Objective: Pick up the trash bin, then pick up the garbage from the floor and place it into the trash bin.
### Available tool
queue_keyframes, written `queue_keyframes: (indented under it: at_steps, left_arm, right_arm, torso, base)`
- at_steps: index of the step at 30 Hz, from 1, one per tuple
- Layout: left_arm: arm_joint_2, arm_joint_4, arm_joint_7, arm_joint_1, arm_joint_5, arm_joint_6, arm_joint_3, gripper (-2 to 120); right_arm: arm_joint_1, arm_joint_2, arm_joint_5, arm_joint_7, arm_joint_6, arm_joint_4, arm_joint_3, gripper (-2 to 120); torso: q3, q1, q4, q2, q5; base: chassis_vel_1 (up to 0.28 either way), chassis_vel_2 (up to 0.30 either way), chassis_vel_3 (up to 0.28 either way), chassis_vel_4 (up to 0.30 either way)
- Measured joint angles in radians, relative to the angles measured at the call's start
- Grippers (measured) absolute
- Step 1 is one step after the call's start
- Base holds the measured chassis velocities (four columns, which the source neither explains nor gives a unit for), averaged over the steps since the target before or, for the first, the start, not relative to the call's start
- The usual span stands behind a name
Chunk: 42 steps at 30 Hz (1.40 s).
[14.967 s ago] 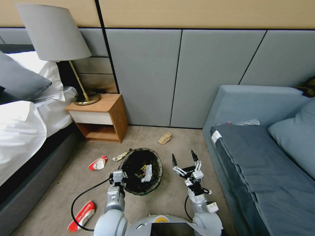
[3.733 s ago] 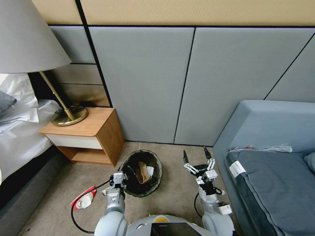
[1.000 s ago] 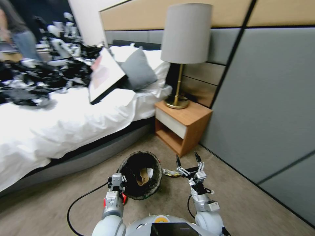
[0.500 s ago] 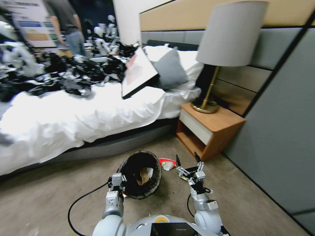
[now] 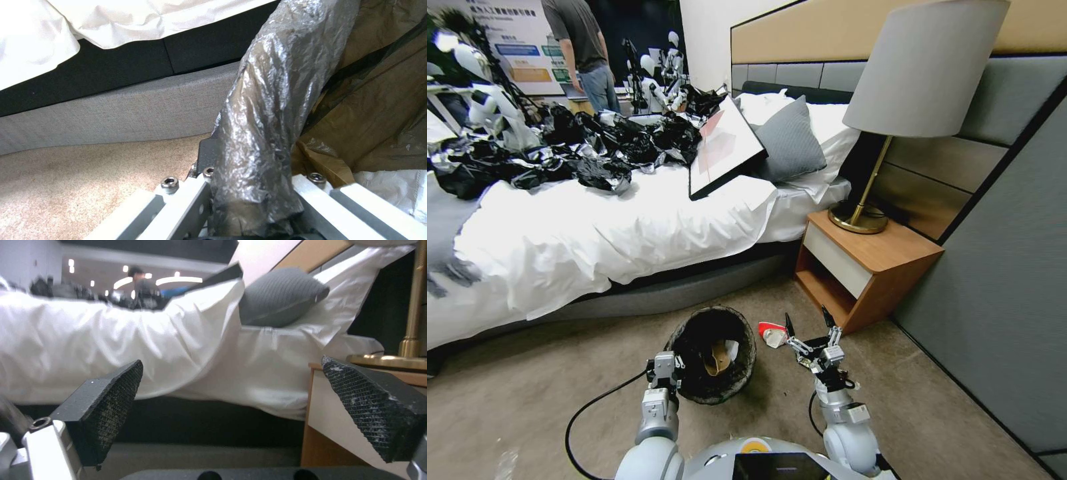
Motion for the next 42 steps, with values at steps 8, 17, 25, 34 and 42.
queue_keyframes:
  at_steps: [8,17,25,34,42]
  left_arm:
    - [0.0,0.0,0.0,0.002,0.0,0.0,-0.002,0]
    - [0.001,-0.001,0.0,0.002,0.001,0.0,-0.002,0]
    - [0.005,-0.001,0.0,0.002,0.002,0.0,-0.002,0]
    - [0.006,-0.005,0.0,0.007,0.006,0.0,0.002,0]
    - [0.008,-0.005,0.0,0.007,0.007,0.0,0.001,0]
  right_arm:
    - [0.107,-0.04,-0.021,-0.085,-0.128,-0.125,0.04,100]
    - [0.188,-0.077,-0.081,-0.17,-0.194,-0.324,0.041,100]
    - [0.241,-0.111,-0.154,-0.224,-0.186,-0.503,0.026,100]
    - [0.341,-0.12,-0.28,-0.281,-0.105,-0.777,0.047,100]
    - [0.414,-0.108,-0.343,-0.3,-0.041,-0.992,0.093,100]
  torso:
    - [0.0,0.0,0.0,0.0,0.0]
    - [0.0,0.0,0.0,0.0,0.0001]
    - [0.0,0.0,0.0,0.0,0.0]
    - [0.0,0.0,0.0,0.0,0.0001]
    - [0.0,0.0,-0.0001,0.0,-0.0001]
  base:
    - [0.0,0.0,0.0,0.0]
    - [0.0,0.0,0.0,0.0]
    - [0.0,0.0,0.0,0.0]
    - [0.0,0.0,0.0,0.0]
    - [0.0,0.0,0.0,0.0]
